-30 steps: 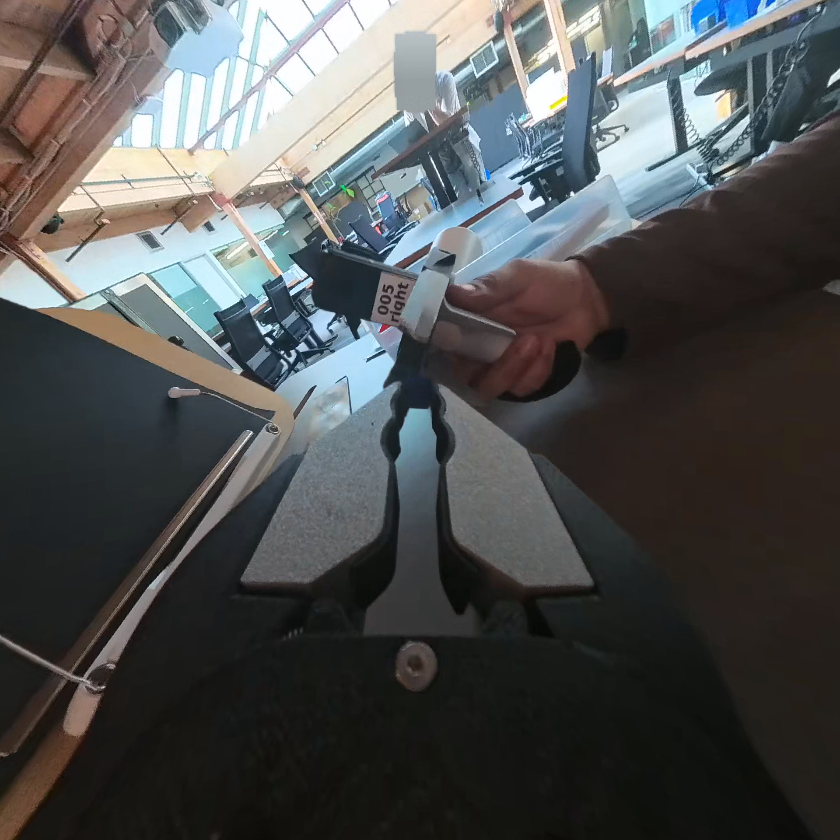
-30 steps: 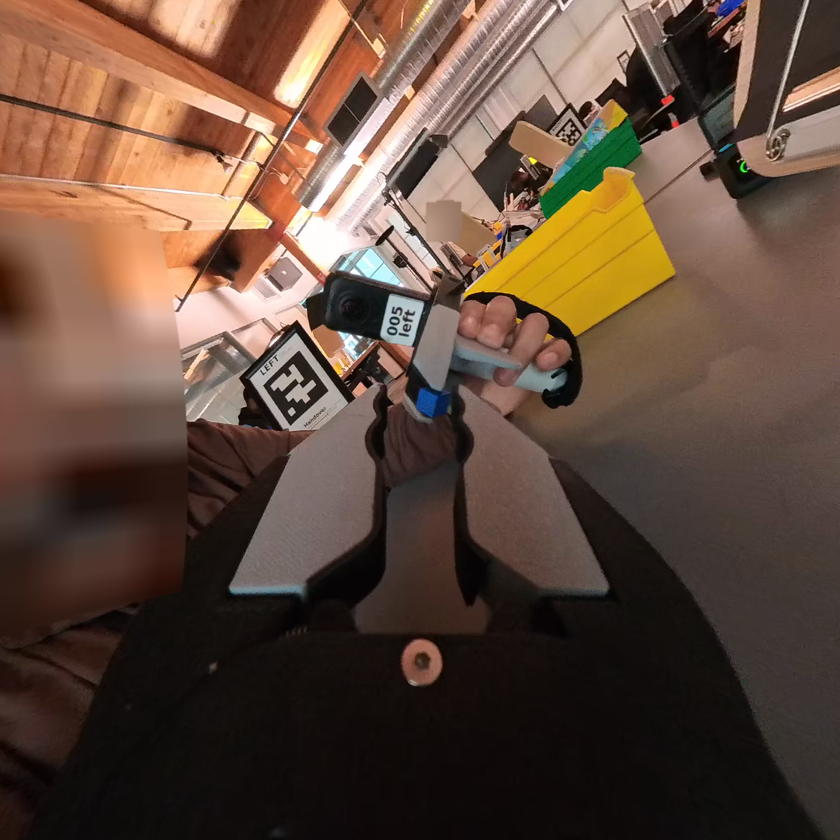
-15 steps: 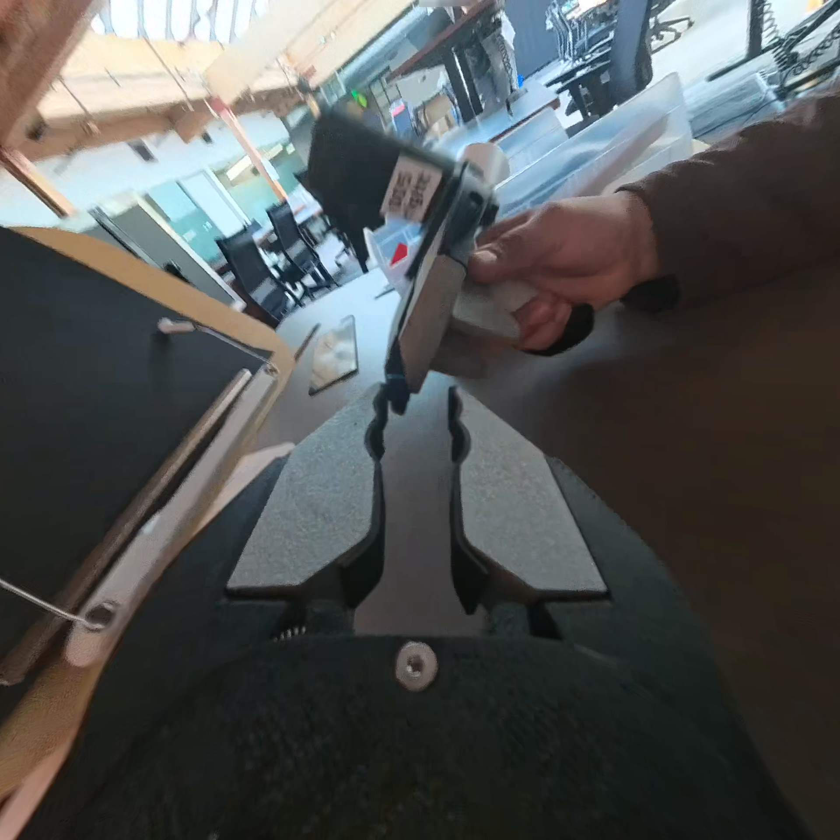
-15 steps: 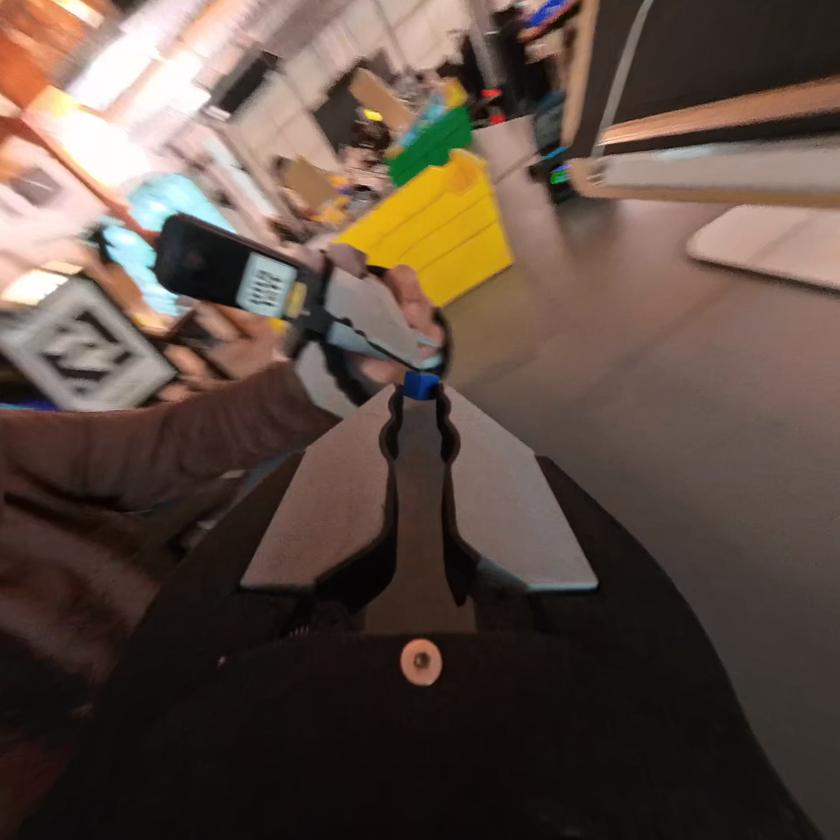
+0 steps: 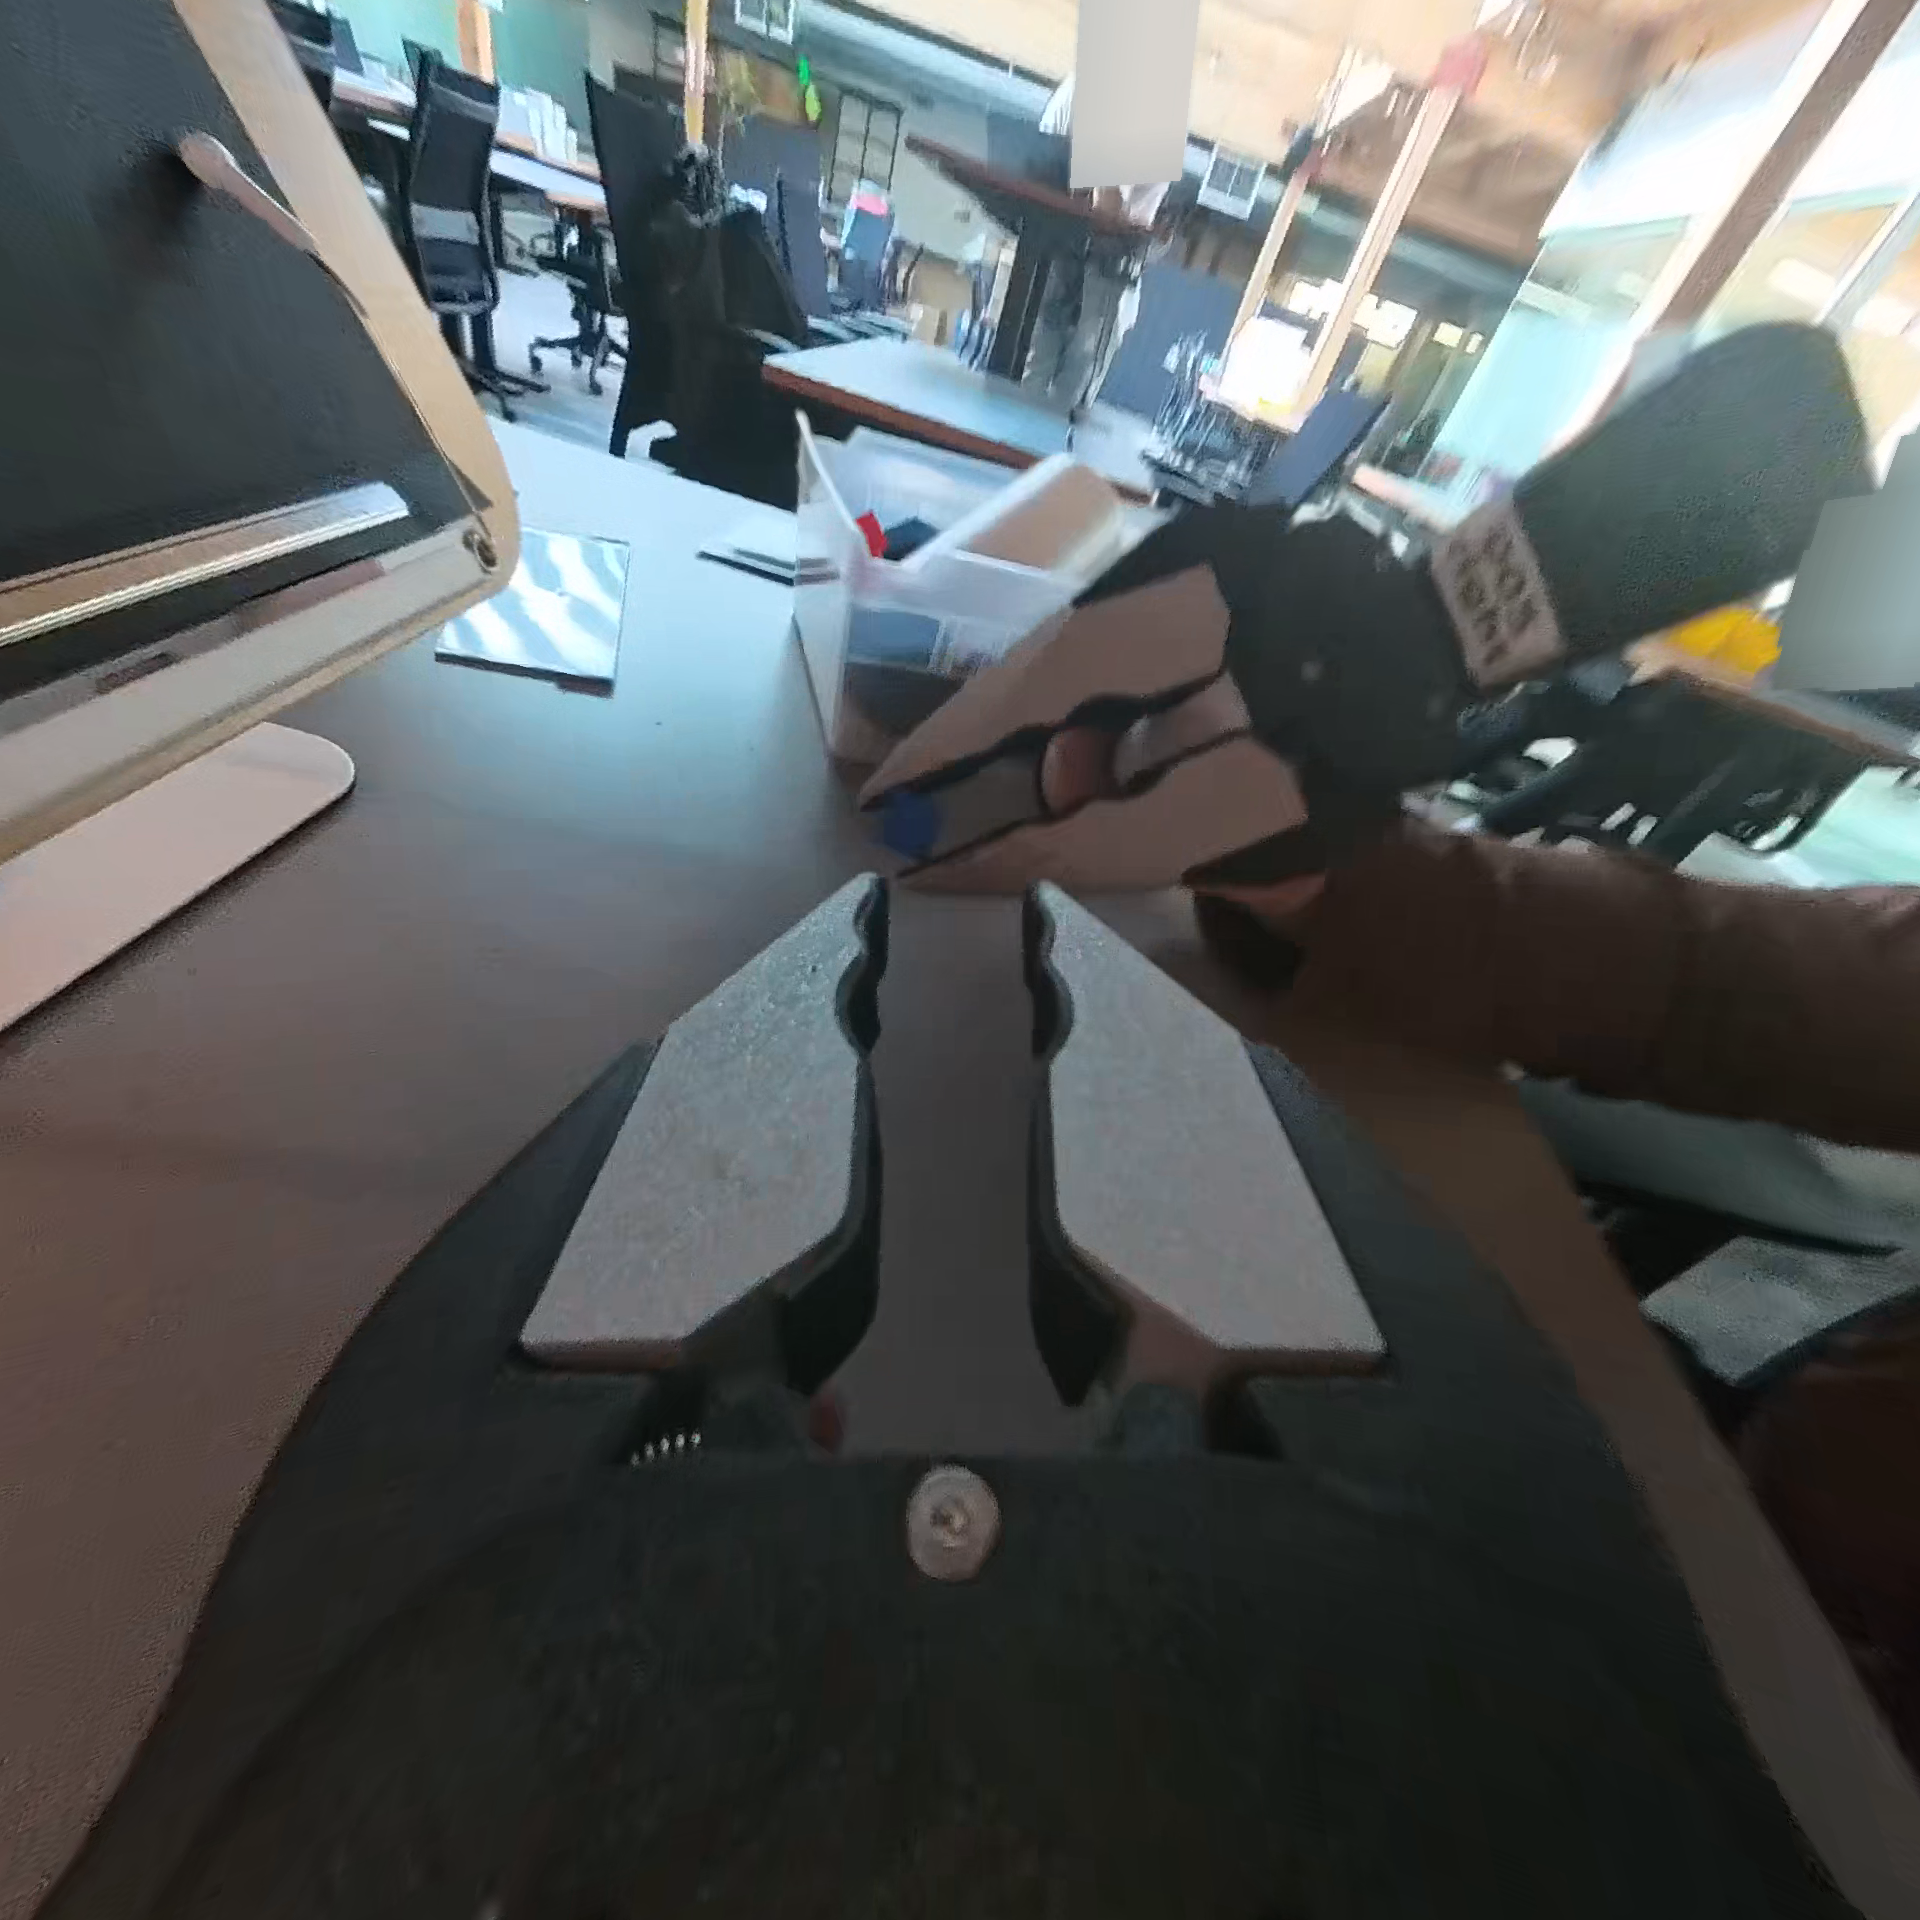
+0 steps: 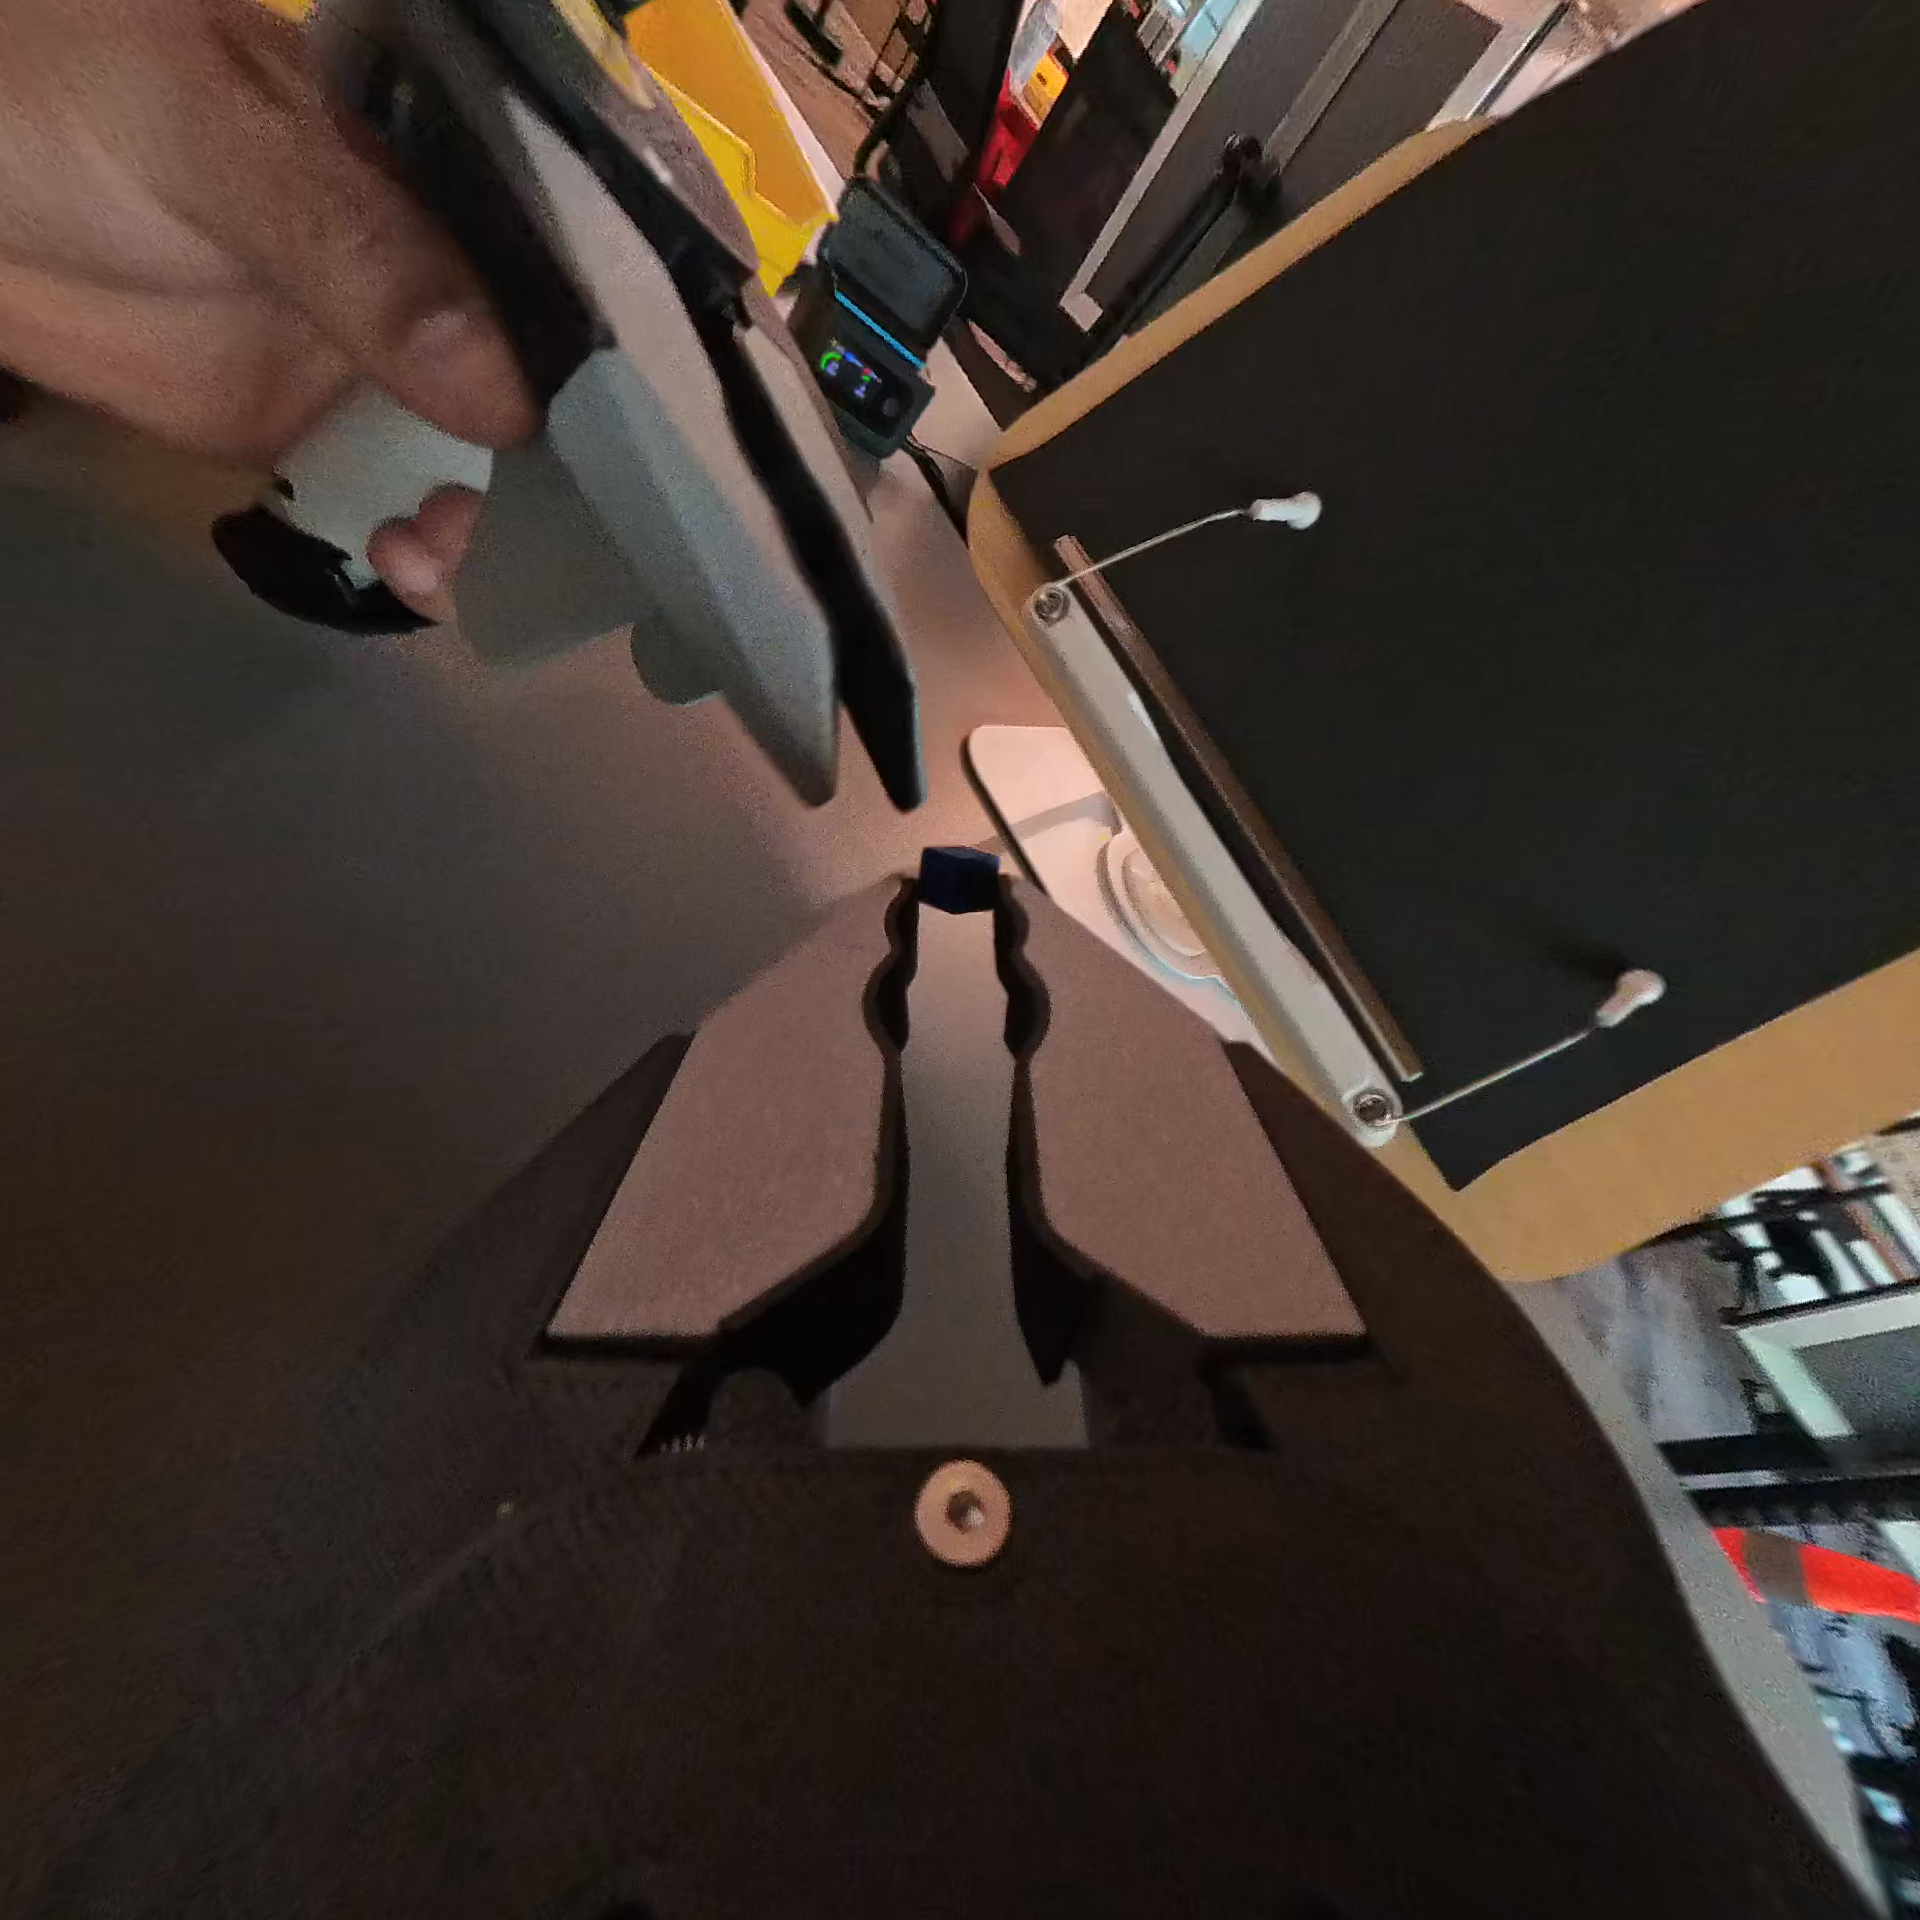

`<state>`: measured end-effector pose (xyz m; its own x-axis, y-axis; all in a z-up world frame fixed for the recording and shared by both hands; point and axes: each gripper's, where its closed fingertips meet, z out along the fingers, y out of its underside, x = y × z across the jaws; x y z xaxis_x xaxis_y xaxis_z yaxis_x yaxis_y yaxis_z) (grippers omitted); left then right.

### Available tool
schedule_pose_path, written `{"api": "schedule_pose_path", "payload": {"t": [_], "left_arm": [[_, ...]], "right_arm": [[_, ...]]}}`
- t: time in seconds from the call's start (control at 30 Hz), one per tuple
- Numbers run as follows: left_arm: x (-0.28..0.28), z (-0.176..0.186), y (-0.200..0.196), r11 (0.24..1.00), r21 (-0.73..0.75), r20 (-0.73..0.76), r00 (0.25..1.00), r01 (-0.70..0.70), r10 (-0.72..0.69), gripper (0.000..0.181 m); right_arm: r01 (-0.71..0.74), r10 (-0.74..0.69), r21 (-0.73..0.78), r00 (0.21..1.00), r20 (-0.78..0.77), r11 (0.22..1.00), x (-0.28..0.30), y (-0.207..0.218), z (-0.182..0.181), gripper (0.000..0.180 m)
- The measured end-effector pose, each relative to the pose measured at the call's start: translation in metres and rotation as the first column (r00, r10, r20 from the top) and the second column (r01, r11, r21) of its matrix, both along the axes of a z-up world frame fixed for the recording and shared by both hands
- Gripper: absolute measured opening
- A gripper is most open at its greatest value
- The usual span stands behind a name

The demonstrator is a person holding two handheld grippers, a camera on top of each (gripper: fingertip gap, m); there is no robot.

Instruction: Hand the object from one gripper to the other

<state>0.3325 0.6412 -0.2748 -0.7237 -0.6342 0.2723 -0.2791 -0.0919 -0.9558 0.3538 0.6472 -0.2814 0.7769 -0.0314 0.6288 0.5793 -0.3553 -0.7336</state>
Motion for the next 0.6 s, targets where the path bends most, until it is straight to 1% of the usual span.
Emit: {"api": "schedule_pose_path", "payload": {"t": [0.07,0.17,0.23,0.4,0.6], "left_arm": [[0.001,0.004,0.003,0.998,-0.057,-0.019,1.000,-0.003,0.002,0.020],[-0.002,0.001,-0.003,0.995,-0.094,-0.077,0.996,0.036,-0.043,0.026],[-0.002,0.001,-0.007,0.991,-0.123,-0.099,0.993,0.053,-0.066,0.026],[-0.003,0.000,-0.010,0.988,-0.140,-0.109,0.990,0.069,-0.085,0.025],[-0.004,-0.001,-0.010,0.975,-0.204,-0.139,0.984,0.085,-0.115,0.017]], "right_arm": [[-0.005,0.005,0.005,0.999,0.045,1.000,-0.004,0.001,0.002,0.011],[0.012,-0.014,0.024,0.994,0.111,1.000,-0.007,0.002,0.007,0.011],[0.007,-0.010,0.023,0.990,0.143,1.000,-0.010,0.003,0.007,0.011],[0.017,-0.016,-0.002,0.970,0.241,1.000,-0.016,0.005,0.004,0.011],[0.024,-0.015,-0.022,0.931,0.364,0.999,-0.024,0.008,0.003,0.011]]}}
